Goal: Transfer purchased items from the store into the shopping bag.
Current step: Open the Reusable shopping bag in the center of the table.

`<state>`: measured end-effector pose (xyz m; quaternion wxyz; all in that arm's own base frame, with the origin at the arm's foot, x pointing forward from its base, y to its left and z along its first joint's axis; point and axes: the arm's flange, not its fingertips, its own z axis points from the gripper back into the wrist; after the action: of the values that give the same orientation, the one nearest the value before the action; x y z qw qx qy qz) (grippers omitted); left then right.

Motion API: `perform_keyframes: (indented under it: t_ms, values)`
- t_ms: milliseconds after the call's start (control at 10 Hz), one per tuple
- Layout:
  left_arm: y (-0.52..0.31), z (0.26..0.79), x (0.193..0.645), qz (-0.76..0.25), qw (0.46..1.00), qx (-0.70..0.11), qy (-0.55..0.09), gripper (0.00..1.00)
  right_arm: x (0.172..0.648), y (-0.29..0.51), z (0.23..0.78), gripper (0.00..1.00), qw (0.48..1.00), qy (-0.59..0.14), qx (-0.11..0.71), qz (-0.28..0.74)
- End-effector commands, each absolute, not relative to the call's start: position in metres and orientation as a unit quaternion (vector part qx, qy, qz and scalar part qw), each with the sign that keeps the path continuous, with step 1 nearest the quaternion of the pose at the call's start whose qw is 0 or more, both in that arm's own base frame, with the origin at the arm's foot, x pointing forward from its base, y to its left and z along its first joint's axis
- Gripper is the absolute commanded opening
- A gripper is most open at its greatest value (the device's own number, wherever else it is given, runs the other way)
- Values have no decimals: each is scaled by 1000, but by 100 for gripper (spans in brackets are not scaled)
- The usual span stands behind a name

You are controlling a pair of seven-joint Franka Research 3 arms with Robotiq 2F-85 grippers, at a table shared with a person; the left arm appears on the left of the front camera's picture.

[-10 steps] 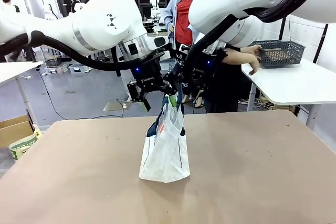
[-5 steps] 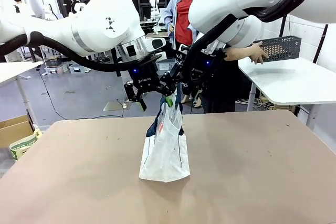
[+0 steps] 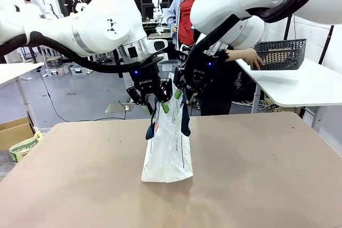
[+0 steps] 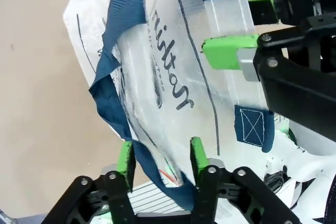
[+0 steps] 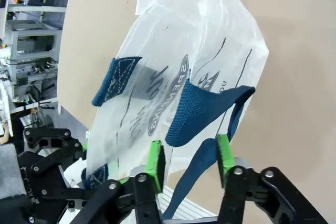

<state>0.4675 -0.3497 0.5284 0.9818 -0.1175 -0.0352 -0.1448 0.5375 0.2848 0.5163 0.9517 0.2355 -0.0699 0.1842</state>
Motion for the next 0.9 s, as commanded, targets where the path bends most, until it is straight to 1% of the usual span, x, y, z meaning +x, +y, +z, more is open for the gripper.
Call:
perform_keyframes:
  t_ms: [0, 500, 800]
  values:
    - [-346, 527, 463, -130, 984, -112, -47, 0, 540, 284, 513, 0, 946, -74, 252, 190]
    - [-341, 524, 456, -131, 982, -127, -50, 0, 532, 290, 514, 0, 946, -78, 241, 204]
    - [-339, 525, 453, -108, 983, -137, -53, 0, 529, 296, 513, 0, 949, -78, 210, 220]
